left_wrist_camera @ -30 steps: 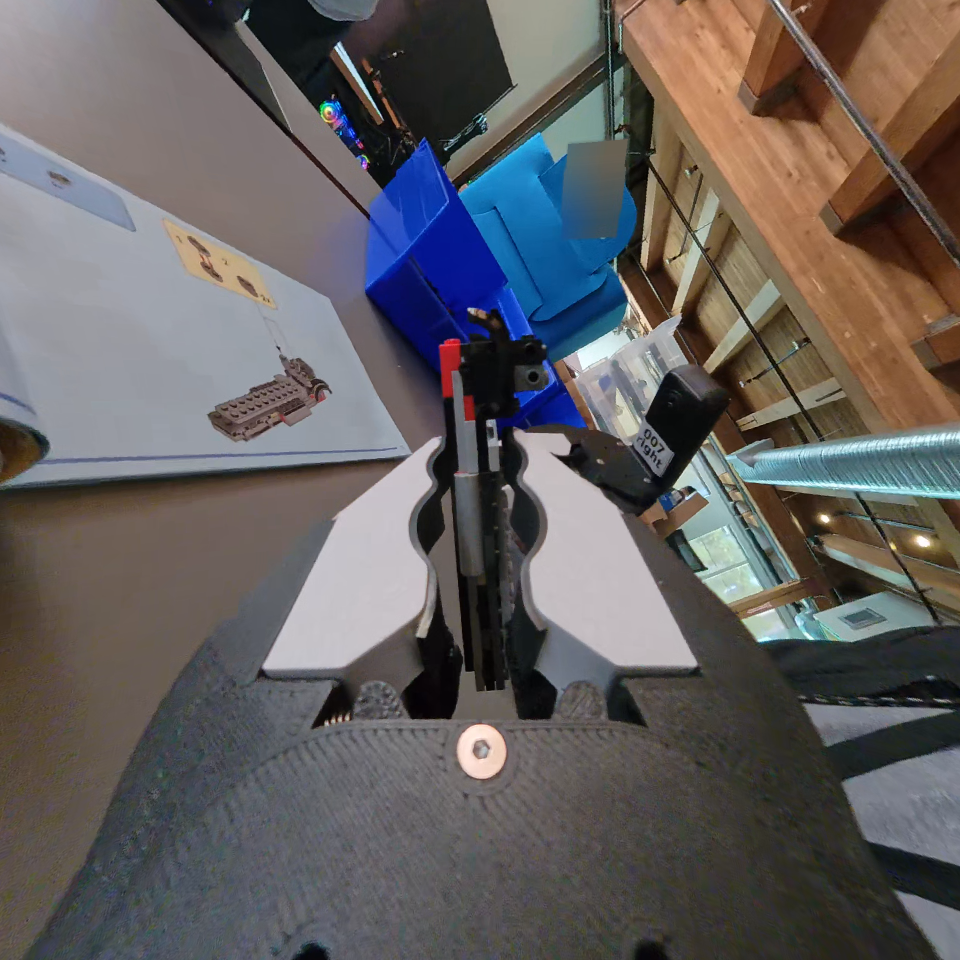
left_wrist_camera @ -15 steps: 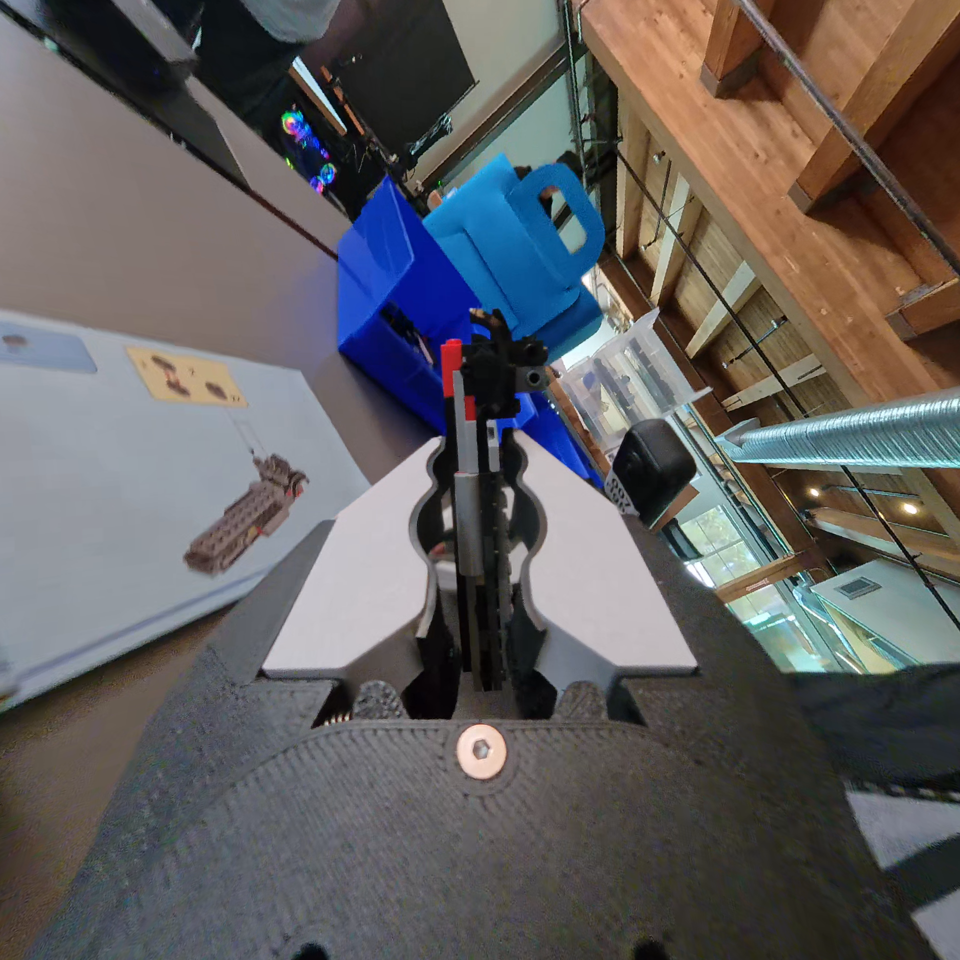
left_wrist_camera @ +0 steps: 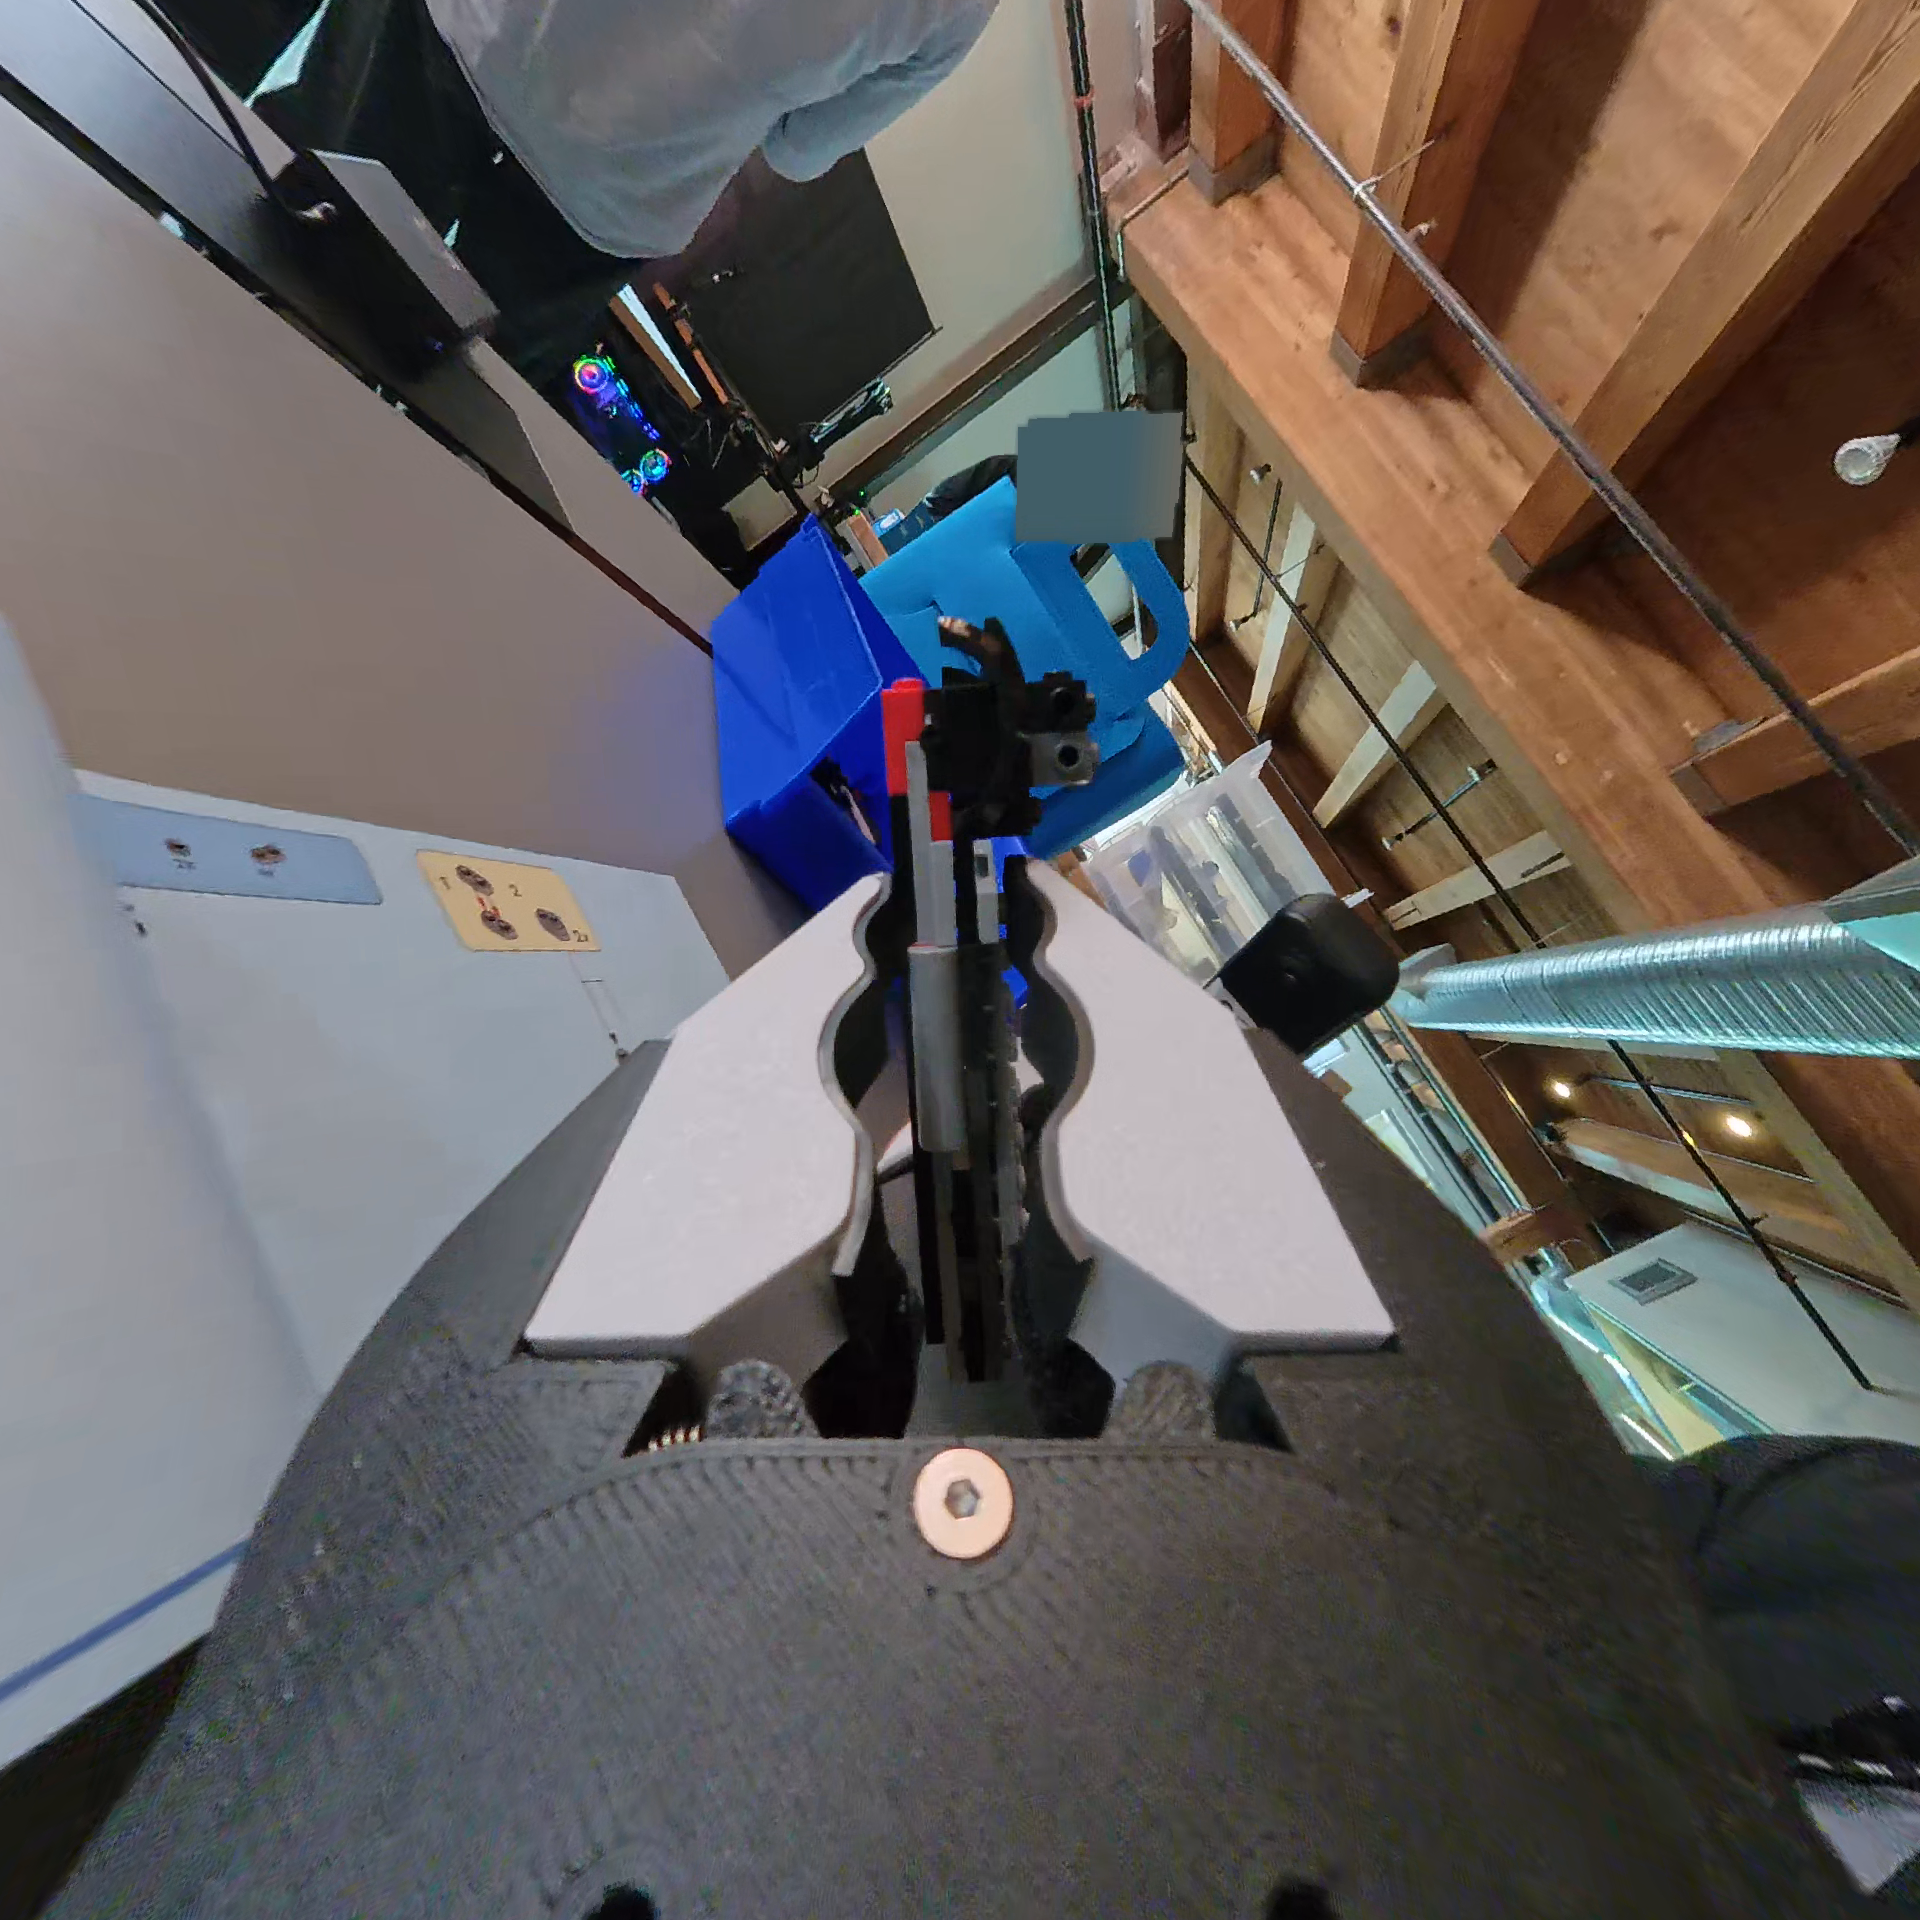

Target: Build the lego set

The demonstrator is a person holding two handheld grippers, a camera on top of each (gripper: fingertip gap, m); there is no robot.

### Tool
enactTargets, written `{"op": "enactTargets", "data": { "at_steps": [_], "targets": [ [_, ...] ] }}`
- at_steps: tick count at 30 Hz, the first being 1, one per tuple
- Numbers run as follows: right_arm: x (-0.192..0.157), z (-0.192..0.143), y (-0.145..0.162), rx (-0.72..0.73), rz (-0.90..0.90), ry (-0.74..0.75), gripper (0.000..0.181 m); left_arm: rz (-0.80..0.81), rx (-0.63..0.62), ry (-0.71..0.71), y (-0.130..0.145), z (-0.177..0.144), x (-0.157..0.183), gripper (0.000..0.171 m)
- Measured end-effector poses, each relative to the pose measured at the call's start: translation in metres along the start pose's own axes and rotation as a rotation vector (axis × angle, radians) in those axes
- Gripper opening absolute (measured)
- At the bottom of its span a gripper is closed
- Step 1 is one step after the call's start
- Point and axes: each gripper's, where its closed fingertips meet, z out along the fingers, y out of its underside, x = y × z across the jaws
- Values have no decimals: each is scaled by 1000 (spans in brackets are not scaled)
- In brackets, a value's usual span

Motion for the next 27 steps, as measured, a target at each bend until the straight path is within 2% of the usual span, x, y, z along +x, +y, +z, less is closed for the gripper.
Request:
{"op": "enactTargets", "data": {
  "at_steps": [5, 9, 17, 22, 27],
  "targets": [
    [-6, -12, 19, -93, -96, 41, 28, 50, -49, 21, 4, -2, 4, 18],
    [-5, -16, 38, -173, -98, 62, 28, 54, -70, 37, 13, 0, 5, 18],
    [-2, -8, 51, -247, -116, 79, 25, 15, -119, 50, 30, 2, -5, 18],
    [1, -5, 47, -237, -113, 92, 11, 14, -151, 48, 36, 4, -5, 18],
    [-5, -7, 35, -182, -79, 69, 11, 6, -161, 43, 39, 5, -6, 18]
  ]
}}
